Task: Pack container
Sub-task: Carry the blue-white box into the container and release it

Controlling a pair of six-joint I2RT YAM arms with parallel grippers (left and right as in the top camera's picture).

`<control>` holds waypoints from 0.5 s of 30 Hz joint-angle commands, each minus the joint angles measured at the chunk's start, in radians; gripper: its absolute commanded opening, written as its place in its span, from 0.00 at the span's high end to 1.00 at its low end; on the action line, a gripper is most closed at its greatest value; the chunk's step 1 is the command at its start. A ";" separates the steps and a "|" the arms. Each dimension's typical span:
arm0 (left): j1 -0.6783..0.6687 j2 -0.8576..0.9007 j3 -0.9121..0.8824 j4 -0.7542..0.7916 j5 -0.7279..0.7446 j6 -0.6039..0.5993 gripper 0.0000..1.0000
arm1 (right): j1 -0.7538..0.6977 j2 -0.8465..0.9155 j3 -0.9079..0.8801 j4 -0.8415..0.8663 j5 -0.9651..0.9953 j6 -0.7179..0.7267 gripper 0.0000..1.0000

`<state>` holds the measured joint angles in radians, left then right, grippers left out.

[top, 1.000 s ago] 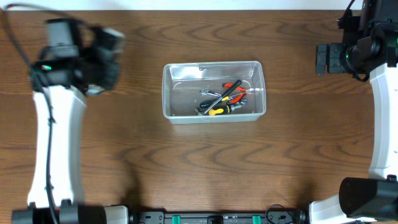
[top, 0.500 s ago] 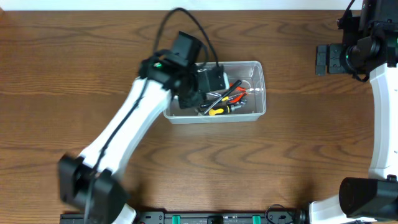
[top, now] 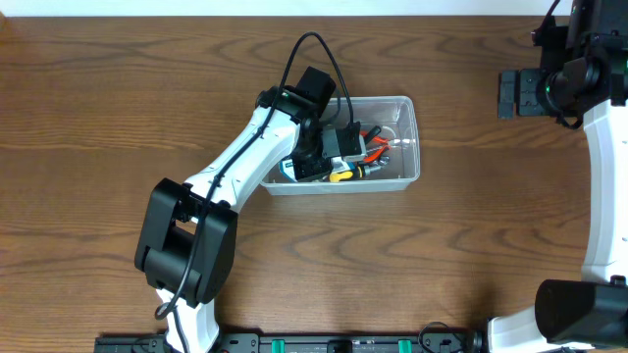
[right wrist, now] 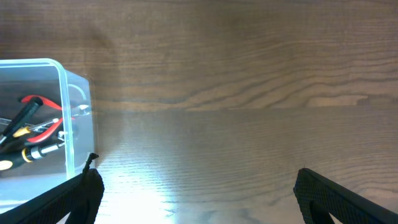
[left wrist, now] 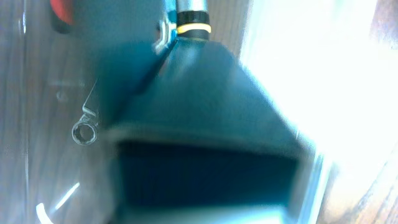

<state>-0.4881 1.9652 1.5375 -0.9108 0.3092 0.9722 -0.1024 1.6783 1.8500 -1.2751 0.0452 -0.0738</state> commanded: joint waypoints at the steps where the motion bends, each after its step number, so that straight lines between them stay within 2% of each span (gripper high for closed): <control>1: -0.002 -0.005 0.006 0.002 0.019 -0.005 0.45 | -0.010 0.002 -0.003 0.000 0.006 -0.010 0.01; 5: -0.002 -0.005 0.006 0.012 0.019 -0.005 0.33 | -0.010 0.002 -0.003 0.000 0.006 -0.010 0.01; 12: -0.002 -0.005 0.006 0.046 -0.066 -0.005 0.32 | -0.010 0.002 -0.003 -0.001 0.007 -0.010 0.01; 15: -0.002 -0.005 0.006 0.072 -0.147 -0.016 0.31 | -0.010 0.002 -0.003 -0.001 0.006 -0.010 0.01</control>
<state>-0.4881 1.9652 1.5375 -0.8524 0.2516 0.9657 -0.1024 1.6783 1.8500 -1.2751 0.0452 -0.0738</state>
